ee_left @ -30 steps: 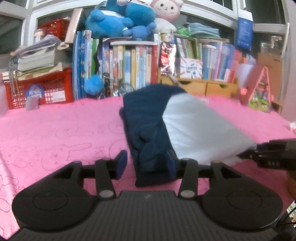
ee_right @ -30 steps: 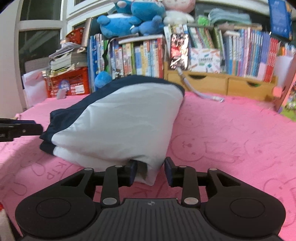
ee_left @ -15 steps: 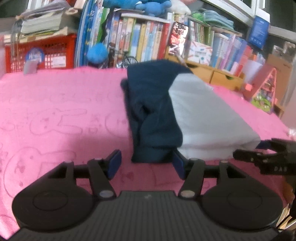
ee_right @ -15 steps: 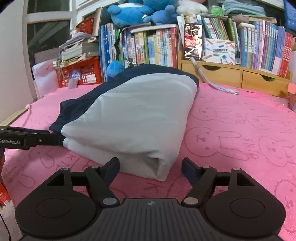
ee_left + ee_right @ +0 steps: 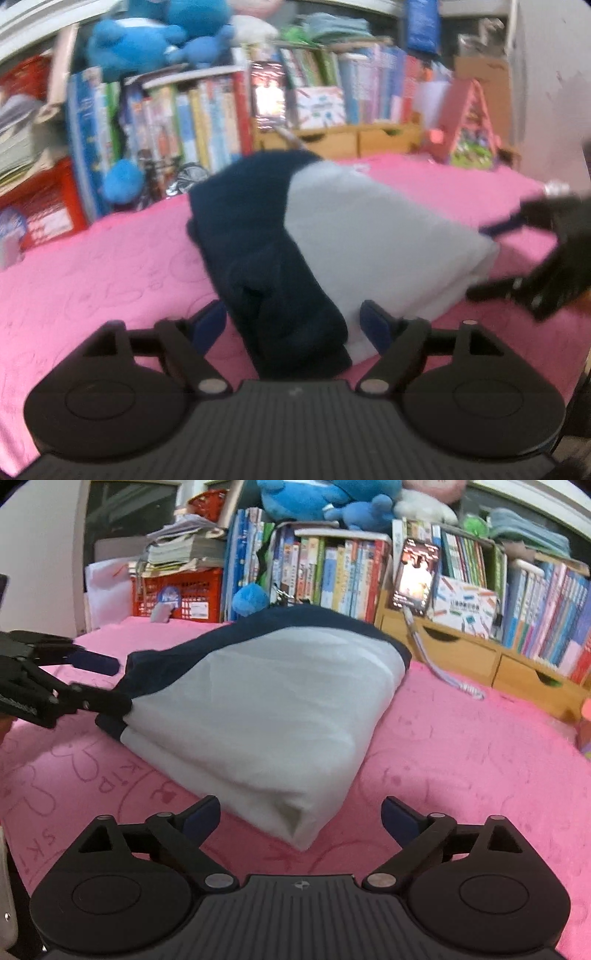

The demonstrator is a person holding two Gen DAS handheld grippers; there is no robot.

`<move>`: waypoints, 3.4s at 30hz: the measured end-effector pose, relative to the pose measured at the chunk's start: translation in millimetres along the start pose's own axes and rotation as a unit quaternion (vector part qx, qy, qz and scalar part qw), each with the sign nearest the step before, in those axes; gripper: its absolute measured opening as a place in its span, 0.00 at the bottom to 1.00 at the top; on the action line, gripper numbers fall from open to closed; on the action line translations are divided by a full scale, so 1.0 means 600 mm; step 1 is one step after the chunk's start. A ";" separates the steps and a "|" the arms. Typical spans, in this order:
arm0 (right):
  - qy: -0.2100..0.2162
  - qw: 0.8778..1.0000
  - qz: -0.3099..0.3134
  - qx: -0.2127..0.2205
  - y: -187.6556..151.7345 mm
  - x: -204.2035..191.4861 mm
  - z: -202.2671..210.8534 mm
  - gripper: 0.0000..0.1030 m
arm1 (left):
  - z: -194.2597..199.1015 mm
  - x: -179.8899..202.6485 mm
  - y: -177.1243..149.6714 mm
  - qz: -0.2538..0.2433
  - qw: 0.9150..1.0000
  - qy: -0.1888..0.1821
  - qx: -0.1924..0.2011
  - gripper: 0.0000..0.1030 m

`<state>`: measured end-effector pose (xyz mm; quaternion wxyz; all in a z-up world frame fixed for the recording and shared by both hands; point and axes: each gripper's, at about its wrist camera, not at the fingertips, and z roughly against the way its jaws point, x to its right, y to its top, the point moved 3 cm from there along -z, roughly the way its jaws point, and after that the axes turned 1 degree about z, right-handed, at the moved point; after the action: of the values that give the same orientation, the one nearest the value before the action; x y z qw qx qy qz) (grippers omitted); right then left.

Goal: Fold clothes

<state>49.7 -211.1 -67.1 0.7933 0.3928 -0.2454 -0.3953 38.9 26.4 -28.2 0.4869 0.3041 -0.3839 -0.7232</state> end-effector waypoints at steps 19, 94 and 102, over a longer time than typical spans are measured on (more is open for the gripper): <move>0.039 0.999 -0.019 -0.030 -0.016 0.027 -0.026 1.00 | -0.032 -0.026 -0.028 0.093 0.995 -0.025 -0.030 0.89; 0.041 0.999 -0.017 -0.032 -0.017 0.030 -0.028 1.00 | -0.029 0.006 -0.049 0.048 0.998 -0.017 -0.036 1.00; 0.040 0.999 -0.018 -0.032 -0.017 0.029 -0.028 1.00 | -0.030 0.006 -0.050 0.048 0.998 -0.016 -0.036 1.00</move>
<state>67.2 -222.0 -83.5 0.8073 0.3875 -0.1933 -0.4009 38.3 25.1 -63.3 0.5256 0.2564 -0.3794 -0.7169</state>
